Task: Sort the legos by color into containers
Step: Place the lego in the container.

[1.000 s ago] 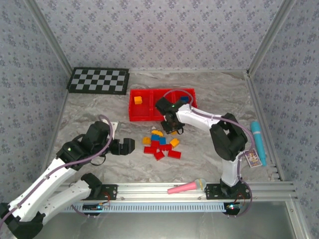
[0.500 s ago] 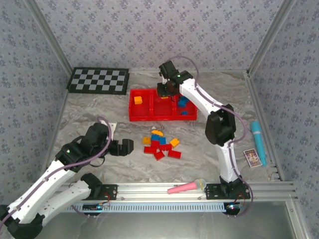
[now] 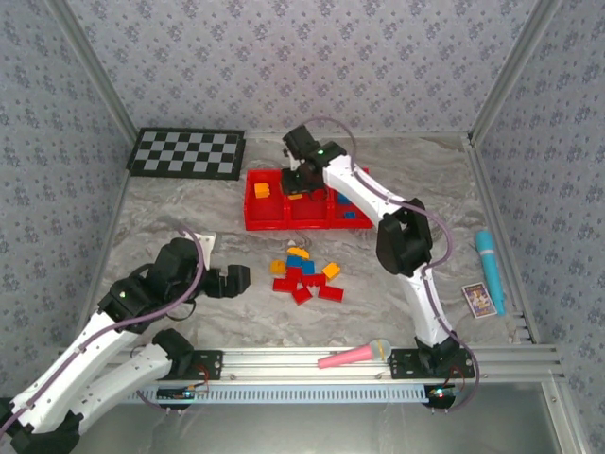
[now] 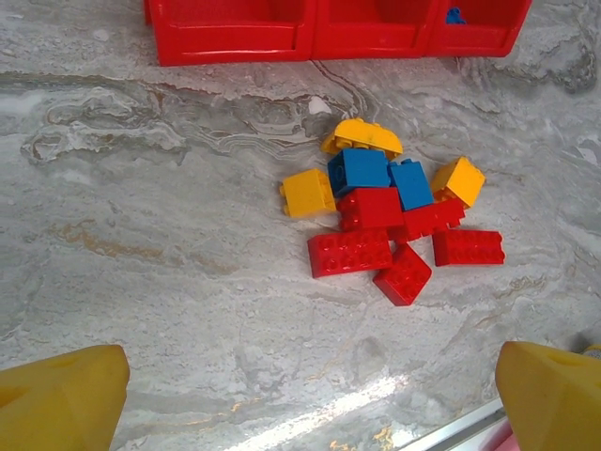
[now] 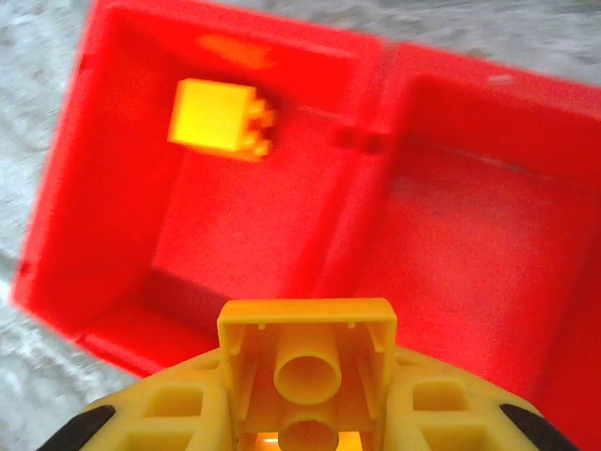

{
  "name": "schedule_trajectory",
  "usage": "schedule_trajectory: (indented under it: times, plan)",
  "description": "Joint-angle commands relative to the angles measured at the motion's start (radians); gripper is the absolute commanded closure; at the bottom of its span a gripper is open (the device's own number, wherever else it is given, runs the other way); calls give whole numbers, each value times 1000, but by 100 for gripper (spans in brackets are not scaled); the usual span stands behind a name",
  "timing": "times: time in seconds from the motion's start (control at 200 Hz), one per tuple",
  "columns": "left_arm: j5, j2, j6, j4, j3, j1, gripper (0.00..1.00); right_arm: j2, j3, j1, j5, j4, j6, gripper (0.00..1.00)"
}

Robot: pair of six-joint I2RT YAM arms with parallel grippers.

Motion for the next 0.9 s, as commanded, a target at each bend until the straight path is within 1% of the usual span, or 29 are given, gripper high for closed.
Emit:
schedule_trajectory:
  times: [0.0, 0.21, 0.295, 0.415, 0.46, 0.66, 0.825, 0.895]
  plan:
    - [-30, -28, -13, -5, 3, -1, 0, -2, 25, 26, -58, 42, 30, 83]
    - [-70, -77, -32, -19, -1, -1, 0, 86, 69, 29, -152, 83, 88, 81]
    - [-78, -88, -37, -21, -4, -1, 0, 120, 100, 30, -174, 83, 98, 77]
    - [-83, -90, -37, -18, -4, -3, 0, 151, 140, 31, -180, 69, 110, 64]
    - [-84, -87, -37, -15, -6, -3, 0, 156, 151, 31, -181, 63, 113, 55]
    - [-77, -67, -34, -5, -13, -3, 0, 121, 182, 46, -146, 20, 98, 29]
    - [-67, -28, -33, -23, 2, -5, 0, 59, 180, 56, -136, 10, 93, 20]
    - [-63, -15, -36, -18, -3, -4, 0, 21, 178, 61, -114, -12, 85, 16]
